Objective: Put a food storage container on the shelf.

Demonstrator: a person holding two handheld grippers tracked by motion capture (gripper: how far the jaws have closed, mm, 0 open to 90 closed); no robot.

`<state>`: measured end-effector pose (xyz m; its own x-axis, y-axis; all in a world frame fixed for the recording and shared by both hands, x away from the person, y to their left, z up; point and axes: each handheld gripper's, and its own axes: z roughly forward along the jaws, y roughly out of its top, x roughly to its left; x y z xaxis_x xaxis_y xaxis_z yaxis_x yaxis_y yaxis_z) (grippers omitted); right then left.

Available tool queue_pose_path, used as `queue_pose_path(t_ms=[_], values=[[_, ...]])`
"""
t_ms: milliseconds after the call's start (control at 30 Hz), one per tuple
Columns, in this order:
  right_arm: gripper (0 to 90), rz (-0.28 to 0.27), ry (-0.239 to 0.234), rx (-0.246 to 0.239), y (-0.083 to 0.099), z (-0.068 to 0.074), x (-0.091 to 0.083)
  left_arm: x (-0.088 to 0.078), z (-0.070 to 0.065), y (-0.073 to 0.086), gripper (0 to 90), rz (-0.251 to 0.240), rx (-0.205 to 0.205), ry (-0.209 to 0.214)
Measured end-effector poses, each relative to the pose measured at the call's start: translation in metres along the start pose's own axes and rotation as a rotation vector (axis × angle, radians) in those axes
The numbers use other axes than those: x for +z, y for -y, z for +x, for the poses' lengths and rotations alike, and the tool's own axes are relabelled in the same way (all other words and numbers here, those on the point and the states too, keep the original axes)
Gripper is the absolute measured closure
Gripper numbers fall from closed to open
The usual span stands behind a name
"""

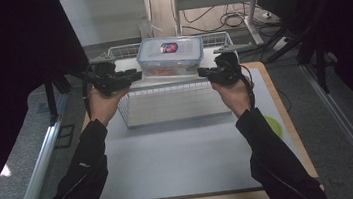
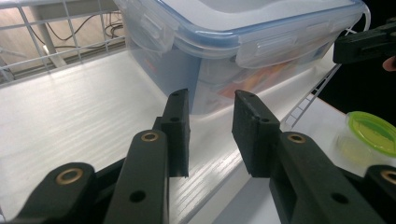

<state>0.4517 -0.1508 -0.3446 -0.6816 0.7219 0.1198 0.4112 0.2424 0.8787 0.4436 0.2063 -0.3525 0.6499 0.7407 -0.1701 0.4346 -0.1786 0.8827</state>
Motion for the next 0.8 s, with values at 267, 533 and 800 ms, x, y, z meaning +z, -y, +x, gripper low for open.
queue_pose_path(t_ms=[267,533,800], values=[[89.7,0.016,0.038,-0.019,-0.007,-0.001,0.013,0.006,-0.005,-0.001,66.9,0.010,0.009,0.012],[88.9,0.015,0.032,-0.010,-0.004,-0.006,0.014,0.002,-0.009,0.008,63.1,0.001,0.022,0.015],[67.0,-0.005,-0.009,-0.030,0.007,0.001,-0.002,-0.007,-0.030,0.024,45.9,0.003,0.102,0.009]])
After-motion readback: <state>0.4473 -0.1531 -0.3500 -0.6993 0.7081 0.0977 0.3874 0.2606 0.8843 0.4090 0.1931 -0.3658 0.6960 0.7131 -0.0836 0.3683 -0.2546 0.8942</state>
